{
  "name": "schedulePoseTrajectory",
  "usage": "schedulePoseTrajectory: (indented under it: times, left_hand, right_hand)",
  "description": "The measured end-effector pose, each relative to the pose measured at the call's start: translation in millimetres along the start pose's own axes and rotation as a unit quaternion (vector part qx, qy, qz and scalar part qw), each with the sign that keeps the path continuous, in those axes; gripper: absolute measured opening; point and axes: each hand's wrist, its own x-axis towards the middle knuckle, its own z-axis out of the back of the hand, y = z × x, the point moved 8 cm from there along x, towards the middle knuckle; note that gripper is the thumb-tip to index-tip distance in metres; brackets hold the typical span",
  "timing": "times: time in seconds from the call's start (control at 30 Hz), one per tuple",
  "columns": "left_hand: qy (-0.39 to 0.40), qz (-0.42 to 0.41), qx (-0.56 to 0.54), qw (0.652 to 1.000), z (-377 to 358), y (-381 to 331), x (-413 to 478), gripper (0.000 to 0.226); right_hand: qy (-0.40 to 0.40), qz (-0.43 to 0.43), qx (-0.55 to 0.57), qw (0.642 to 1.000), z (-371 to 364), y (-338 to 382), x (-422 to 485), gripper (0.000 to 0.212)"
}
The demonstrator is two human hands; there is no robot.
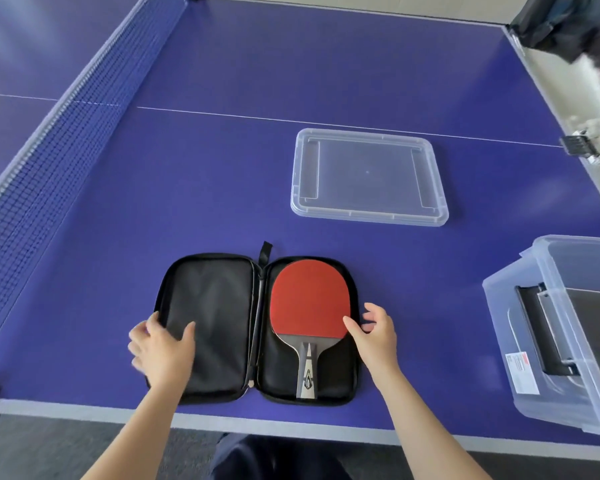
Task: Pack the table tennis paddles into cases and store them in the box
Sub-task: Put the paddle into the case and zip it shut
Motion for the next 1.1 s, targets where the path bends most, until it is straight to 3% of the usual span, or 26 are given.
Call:
schedulePoseTrajectory:
  times: [0.13,0.2,0.27,0.37,0.47,0.6,0.67,0.77,0.9,1.0,1.1]
  left_hand:
    - [0.07,0.114,0.038,0.99,10,55,17,0.053]
    - [0.117,0.1,0.037,0.987,7,64,20,0.039]
    - [0.131,0.065,-0.01,0.989,13,59,22,0.025]
    - [0.139,0.064,-0.171,0.973,37,43,11,0.029]
    - [0.203,-0.031,-0.241,0.949,57,-2,-29,0.022]
    - [0.239,-0.231,-0.14,0.933,52,-67,-107,0.034]
    - [0.244,-0.287,-0.103,0.921,39,-93,-140,0.031]
    - [0.244,-0.316,-0.099,0.912,24,-114,-165,0.039]
    - [0.348,-0.338,-0.128,0.865,-5,-122,-183,0.04]
    - [0.307,-0.253,-0.184,0.899,-10,-105,-146,0.025]
    - [0.266,-0.133,-0.196,0.935,-19,-83,-100,0.028]
  right_hand:
    - [-0.01,-0.007,0.009,1.0,10,-9,-10,0.05]
    - [-0.016,-0.005,0.013,1.0,12,-10,-12,0.047]
    - [-0.023,0.006,0.011,1.0,11,-5,-17,0.043]
    - [-0.021,0.042,0.012,0.999,4,13,-27,0.029]
    - [0.054,0.062,0.05,0.995,-20,51,-44,0.017]
    - [0.214,0.067,0.109,0.968,-64,112,-76,0.018]
    - [0.246,0.058,0.133,0.958,-72,127,-85,0.031]
    - [0.209,0.062,0.107,0.97,-59,124,-83,0.046]
    - [0.078,0.046,0.072,0.993,-18,96,-62,0.042]
    - [0.033,0.02,0.054,0.998,3,69,-47,0.026]
    - [0.011,-0.01,0.035,0.999,9,36,-33,0.024]
